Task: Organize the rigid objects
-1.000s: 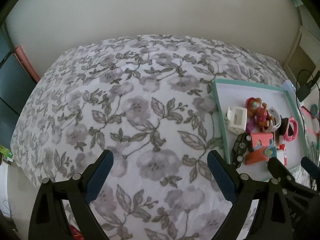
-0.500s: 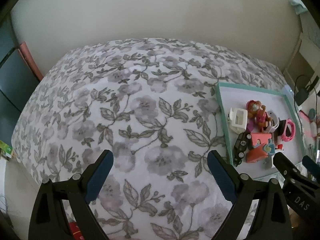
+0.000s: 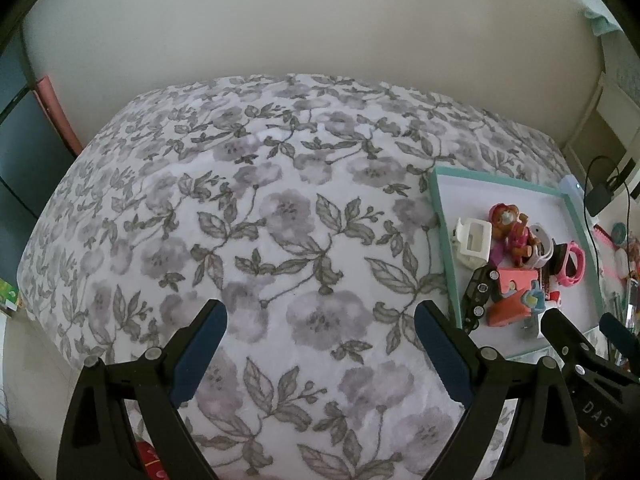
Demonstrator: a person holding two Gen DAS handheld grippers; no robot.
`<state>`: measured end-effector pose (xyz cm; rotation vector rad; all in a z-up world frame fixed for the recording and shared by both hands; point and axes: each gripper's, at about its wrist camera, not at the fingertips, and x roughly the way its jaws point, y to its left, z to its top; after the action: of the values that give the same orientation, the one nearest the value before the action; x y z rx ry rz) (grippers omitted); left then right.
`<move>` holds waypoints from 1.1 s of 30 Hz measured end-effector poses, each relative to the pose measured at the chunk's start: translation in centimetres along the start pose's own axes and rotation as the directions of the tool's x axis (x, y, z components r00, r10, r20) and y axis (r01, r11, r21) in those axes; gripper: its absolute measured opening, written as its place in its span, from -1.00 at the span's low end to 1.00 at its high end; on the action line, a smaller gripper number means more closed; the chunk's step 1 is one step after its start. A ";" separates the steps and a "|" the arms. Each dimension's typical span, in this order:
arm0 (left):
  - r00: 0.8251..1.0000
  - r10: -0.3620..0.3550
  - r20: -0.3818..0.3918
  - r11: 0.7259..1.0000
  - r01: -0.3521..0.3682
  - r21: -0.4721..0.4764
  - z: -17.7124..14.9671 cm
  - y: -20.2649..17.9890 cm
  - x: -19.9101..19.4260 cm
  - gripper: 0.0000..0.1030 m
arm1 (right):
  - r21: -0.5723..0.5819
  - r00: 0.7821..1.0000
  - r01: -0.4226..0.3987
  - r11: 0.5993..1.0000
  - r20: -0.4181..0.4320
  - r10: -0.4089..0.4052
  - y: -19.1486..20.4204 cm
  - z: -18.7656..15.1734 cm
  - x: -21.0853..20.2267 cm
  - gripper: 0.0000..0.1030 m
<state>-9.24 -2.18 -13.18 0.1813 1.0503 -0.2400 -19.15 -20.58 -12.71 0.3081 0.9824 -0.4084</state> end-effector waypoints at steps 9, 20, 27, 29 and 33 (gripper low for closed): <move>1.000 0.010 0.004 1.000 -0.010 0.002 0.0 -0.4 0.2 0.84 | -0.006 1.000 0.000 1.000 -0.003 0.000 0.0 0.1 0.1 1.00; 1.000 0.004 -0.004 1.000 -0.004 0.001 -0.1 -0.4 0.4 0.84 | -0.007 1.000 -0.003 1.000 -0.010 0.003 -0.3 0.1 0.4 1.00; 1.000 0.004 -0.010 1.000 -0.004 -0.002 -0.1 -0.4 0.5 0.84 | -0.004 1.000 -0.003 1.000 -0.016 0.003 -0.3 0.1 0.5 1.00; 1.000 -0.002 -0.014 1.000 0.002 -0.009 -0.1 -0.3 0.6 0.84 | -0.004 1.000 -0.003 1.000 -0.017 0.003 -0.3 0.1 0.5 1.00; 1.000 -0.016 -0.027 1.000 0.016 -0.015 -0.1 -0.2 0.7 0.84 | -0.007 1.000 -0.003 1.000 -0.017 0.003 -0.3 0.1 0.6 1.00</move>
<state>-9.03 -2.40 -13.87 0.1632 1.0805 -0.2447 -18.94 -21.04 -13.17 0.3071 1.0000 -0.3996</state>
